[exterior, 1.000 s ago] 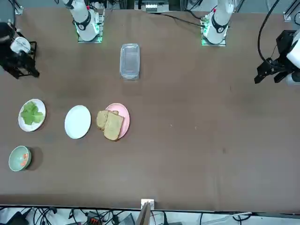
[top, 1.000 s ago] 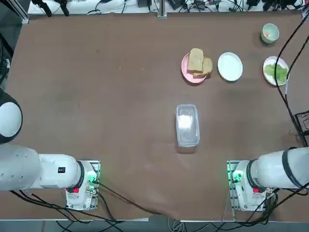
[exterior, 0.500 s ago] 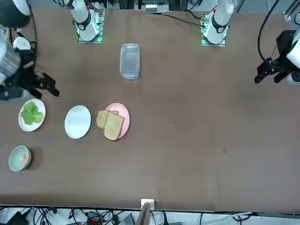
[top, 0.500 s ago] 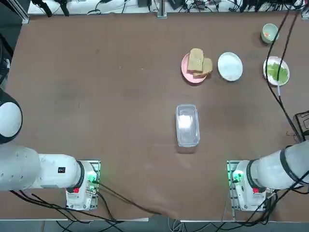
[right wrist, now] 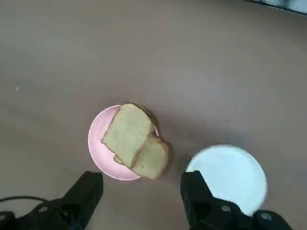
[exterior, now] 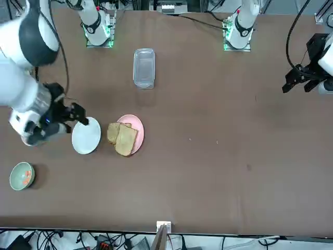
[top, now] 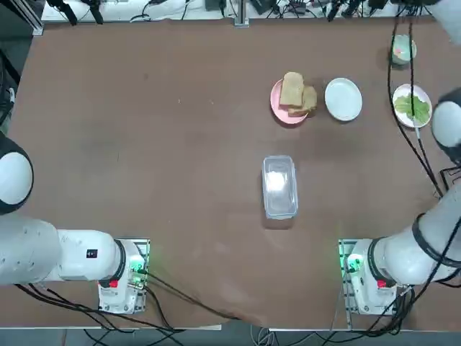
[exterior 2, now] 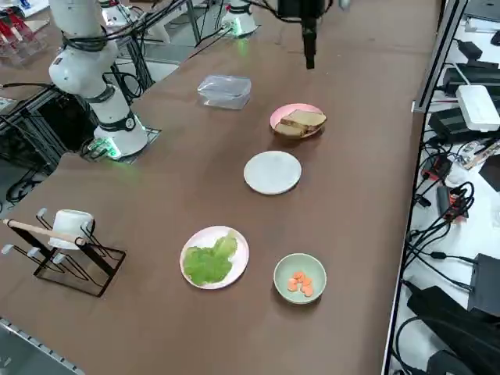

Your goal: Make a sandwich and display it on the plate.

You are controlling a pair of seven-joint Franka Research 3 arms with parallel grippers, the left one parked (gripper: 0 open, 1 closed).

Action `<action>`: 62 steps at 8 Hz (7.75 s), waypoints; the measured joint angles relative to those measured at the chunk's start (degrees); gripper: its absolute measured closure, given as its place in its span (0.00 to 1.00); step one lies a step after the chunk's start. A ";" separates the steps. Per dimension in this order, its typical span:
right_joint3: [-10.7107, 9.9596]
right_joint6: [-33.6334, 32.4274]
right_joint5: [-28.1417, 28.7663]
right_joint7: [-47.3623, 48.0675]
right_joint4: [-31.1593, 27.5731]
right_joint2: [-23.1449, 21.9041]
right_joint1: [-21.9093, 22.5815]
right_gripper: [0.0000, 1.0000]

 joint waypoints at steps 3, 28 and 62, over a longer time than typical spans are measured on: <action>-0.45 0.33 7.20 -14.59 7.24 12.20 -0.21 0.04; -0.47 4.65 13.84 -25.75 9.96 29.44 1.38 0.37; -8.01 11.47 23.83 -5.86 -16.97 2.93 -18.45 0.93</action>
